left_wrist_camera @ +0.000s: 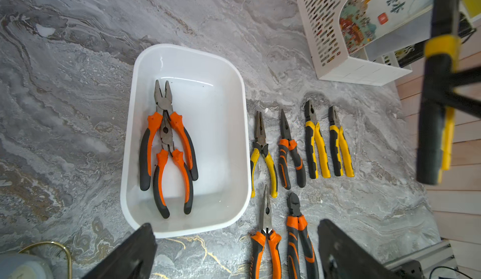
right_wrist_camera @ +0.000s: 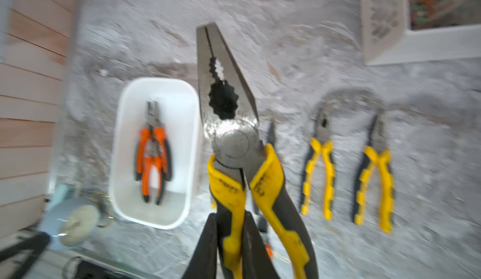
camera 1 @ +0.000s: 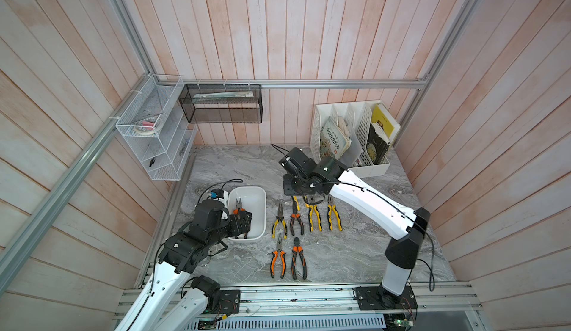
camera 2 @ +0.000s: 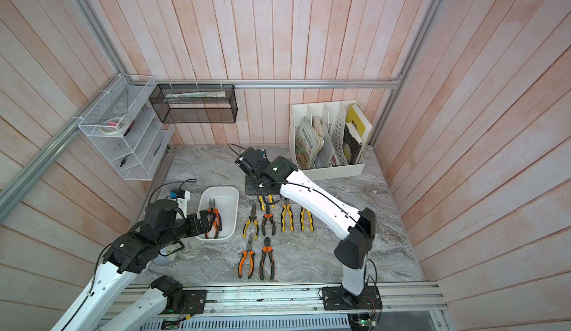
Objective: Take the pliers out of the storage box
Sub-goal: Pick up the pliers from the storage box, then place the pliers at the center of the board.
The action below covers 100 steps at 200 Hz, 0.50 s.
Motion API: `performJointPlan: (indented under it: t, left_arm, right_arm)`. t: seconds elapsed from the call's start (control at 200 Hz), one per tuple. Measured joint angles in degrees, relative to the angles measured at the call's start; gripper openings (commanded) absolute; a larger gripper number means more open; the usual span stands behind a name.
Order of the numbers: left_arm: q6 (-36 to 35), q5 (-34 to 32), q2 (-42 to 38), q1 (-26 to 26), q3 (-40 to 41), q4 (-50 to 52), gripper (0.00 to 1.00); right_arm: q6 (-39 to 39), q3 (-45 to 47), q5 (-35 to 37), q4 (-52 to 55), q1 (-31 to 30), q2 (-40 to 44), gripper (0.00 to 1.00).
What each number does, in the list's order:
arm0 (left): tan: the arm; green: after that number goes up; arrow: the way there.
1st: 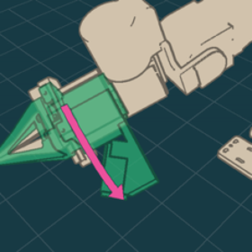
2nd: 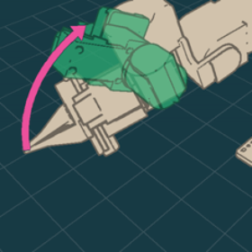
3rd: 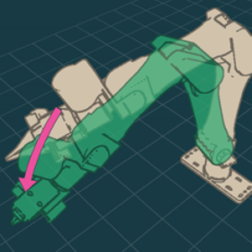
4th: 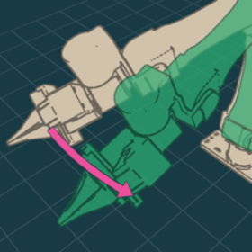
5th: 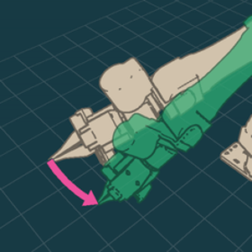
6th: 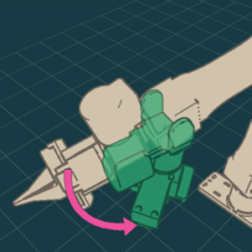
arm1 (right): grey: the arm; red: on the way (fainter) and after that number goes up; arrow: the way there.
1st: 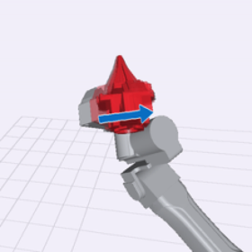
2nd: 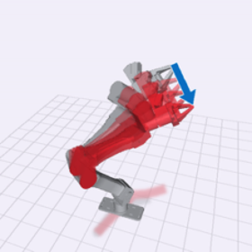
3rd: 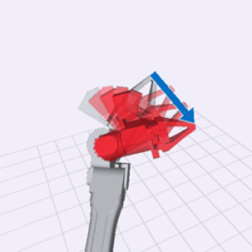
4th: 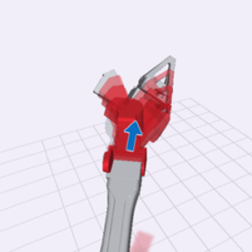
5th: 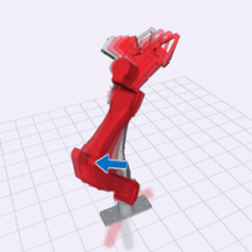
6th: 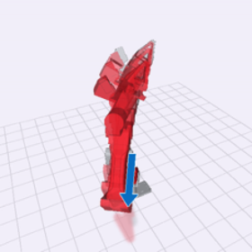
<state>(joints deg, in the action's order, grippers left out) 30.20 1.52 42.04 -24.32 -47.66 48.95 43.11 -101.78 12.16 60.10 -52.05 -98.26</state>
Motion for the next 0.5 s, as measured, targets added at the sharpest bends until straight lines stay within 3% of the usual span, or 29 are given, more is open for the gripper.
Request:
performJointPlan:
  t: [0.15,0.275,0.5]
  left_arm:
    - [0.0,-0.04,2.1,0.0,0.0,0.55,1.0]
    - [0.04,-0.26,2.75,0.0,0.0,1.2,1.0]
    - [0.48,-0.63,4.28,0.0,0.0,1.38,1.0]
  right_arm:
    - [-3.98,28.28,-1.95,-8.22,12.63,18.8,0.0]
    - [-6.58,42.47,-4.02,-13.2,22.86,29.35,0.0]
    - [-7.15,53.46,-9.97,-20.92,24.74,31.76,0.0]
